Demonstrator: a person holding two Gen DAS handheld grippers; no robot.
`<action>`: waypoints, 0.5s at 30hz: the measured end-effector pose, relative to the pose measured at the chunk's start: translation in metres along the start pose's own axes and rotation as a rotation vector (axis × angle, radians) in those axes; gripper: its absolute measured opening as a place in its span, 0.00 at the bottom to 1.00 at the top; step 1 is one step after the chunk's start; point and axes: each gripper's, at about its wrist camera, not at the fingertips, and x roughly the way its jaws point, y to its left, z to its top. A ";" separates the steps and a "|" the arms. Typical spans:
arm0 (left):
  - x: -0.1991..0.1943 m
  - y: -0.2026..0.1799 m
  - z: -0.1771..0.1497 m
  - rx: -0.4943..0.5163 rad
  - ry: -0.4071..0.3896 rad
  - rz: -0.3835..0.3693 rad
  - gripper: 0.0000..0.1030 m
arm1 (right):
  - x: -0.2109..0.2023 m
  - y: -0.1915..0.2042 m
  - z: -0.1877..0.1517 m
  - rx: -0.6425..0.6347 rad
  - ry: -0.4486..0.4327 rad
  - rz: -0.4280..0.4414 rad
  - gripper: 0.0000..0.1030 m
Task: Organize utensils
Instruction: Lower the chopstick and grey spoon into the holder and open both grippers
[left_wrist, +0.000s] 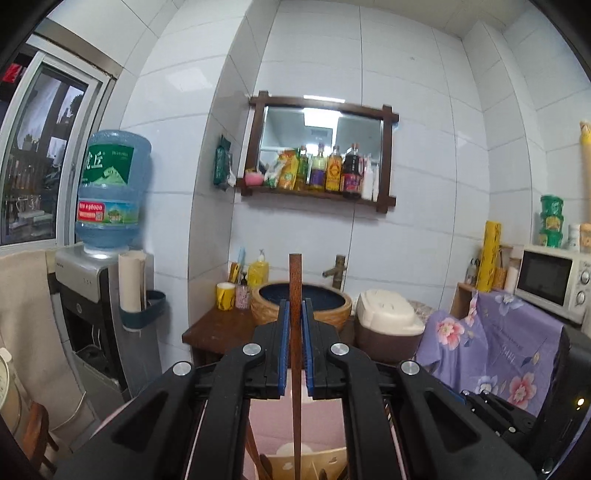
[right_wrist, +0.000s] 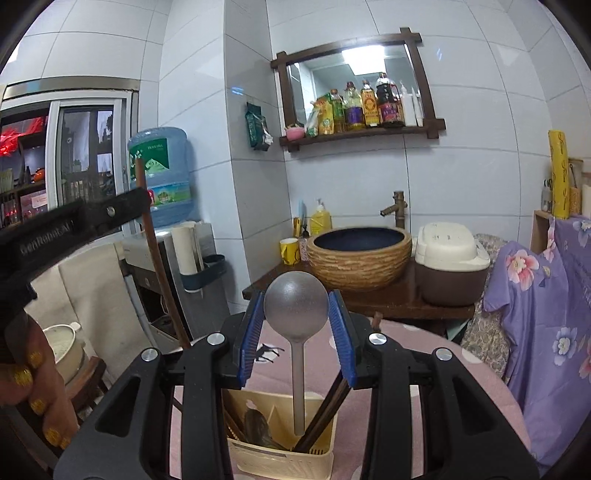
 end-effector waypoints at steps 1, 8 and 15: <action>0.003 0.000 -0.007 0.001 0.009 0.005 0.07 | 0.004 -0.002 -0.008 0.001 0.014 -0.010 0.36; 0.012 0.005 -0.052 0.001 0.104 0.001 0.07 | 0.016 -0.010 -0.058 0.008 0.080 -0.038 0.36; 0.025 0.006 -0.085 0.023 0.197 0.010 0.07 | 0.022 -0.010 -0.091 0.003 0.140 -0.061 0.36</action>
